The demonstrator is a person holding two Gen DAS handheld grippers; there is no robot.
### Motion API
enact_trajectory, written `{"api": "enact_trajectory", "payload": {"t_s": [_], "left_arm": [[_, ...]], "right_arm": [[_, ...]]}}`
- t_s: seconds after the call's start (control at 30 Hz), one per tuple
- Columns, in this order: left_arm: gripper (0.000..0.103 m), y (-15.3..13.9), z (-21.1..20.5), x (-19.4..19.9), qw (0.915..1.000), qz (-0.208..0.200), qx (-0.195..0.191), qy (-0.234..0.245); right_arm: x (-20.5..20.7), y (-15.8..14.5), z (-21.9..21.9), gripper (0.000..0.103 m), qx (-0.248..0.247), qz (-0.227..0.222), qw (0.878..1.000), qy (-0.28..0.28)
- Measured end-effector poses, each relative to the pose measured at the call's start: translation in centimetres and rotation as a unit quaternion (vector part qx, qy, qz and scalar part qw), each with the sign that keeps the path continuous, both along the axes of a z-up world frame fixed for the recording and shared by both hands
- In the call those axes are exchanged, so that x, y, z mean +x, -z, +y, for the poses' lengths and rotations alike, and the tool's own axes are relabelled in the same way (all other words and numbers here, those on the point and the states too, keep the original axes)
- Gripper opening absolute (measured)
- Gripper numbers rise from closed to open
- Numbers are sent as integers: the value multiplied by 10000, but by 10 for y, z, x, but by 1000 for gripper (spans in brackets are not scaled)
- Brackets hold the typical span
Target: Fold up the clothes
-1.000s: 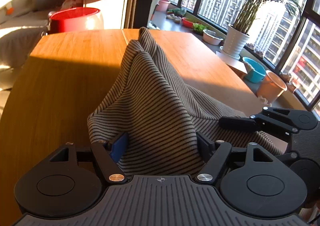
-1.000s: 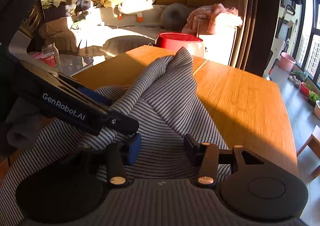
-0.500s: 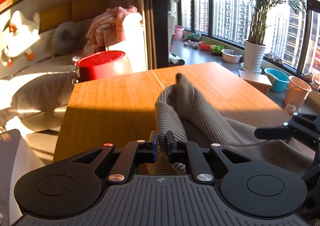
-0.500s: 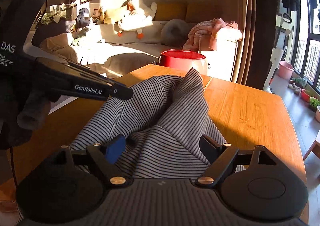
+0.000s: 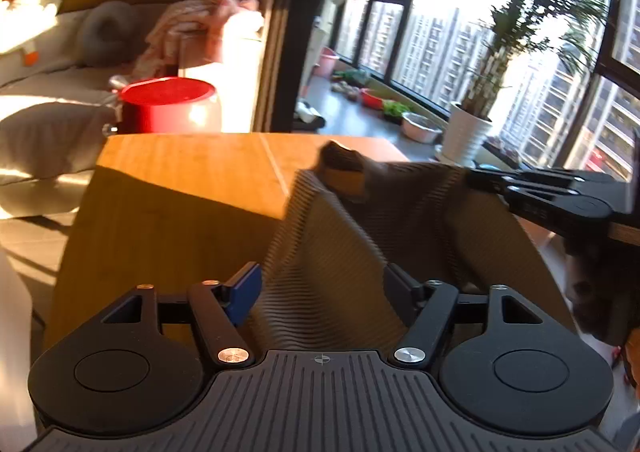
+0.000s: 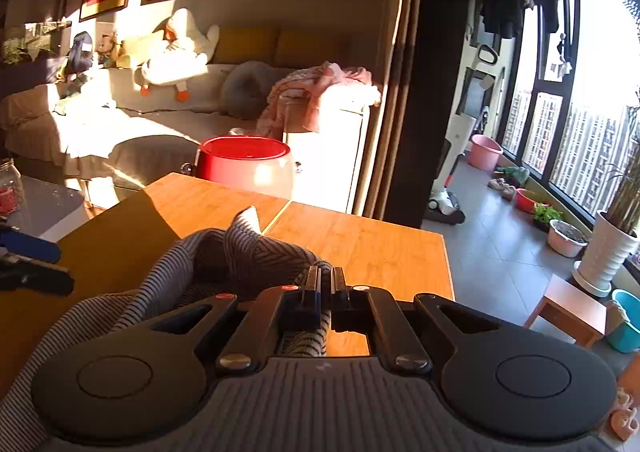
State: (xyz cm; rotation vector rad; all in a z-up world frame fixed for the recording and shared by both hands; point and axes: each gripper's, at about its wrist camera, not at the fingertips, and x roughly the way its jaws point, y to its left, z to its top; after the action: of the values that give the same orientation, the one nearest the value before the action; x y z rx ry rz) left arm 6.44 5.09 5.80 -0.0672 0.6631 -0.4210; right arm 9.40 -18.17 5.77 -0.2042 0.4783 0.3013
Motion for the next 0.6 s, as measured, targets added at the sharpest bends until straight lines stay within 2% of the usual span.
{"api": "enact_trajectory", "payload": {"t_s": [0.07,0.13,0.17,0.2,0.23,0.27,0.43,0.53,0.57,0.6], "left_arm": [[83,11,-29,0,9992,101,270,278],[80,12,-24,11,9985,-64,543,83],[58,13,-22,16,9976,-146,679,-15],[44,13,-20,21,9963,-228,815,-112],[25,14,-18,26,9948,-310,951,-210],[18,14,-16,31,9928,-392,1087,-307],[7,17,-5,57,9780,-799,1757,-791],[7,18,2,73,9650,-1036,2149,-1089],[8,21,12,86,9603,-1031,2207,-1363],[8,23,22,94,9614,-922,2109,-1507]], "right_arm": [[9,-4,-12,4,-57,-87,9995,282],[8,9,-8,4,-228,-122,9993,263],[10,7,-11,4,-291,-182,9990,281],[12,6,-13,4,-354,-243,9986,300],[14,4,-16,4,-417,-303,9982,318],[16,3,-18,4,-481,-363,9976,336],[27,-4,-31,4,-797,-664,9937,427],[57,3,-32,4,-1178,-678,9888,609],[65,9,-31,4,-1334,-726,9863,638],[73,15,-30,4,-1489,-774,9836,667]]}}
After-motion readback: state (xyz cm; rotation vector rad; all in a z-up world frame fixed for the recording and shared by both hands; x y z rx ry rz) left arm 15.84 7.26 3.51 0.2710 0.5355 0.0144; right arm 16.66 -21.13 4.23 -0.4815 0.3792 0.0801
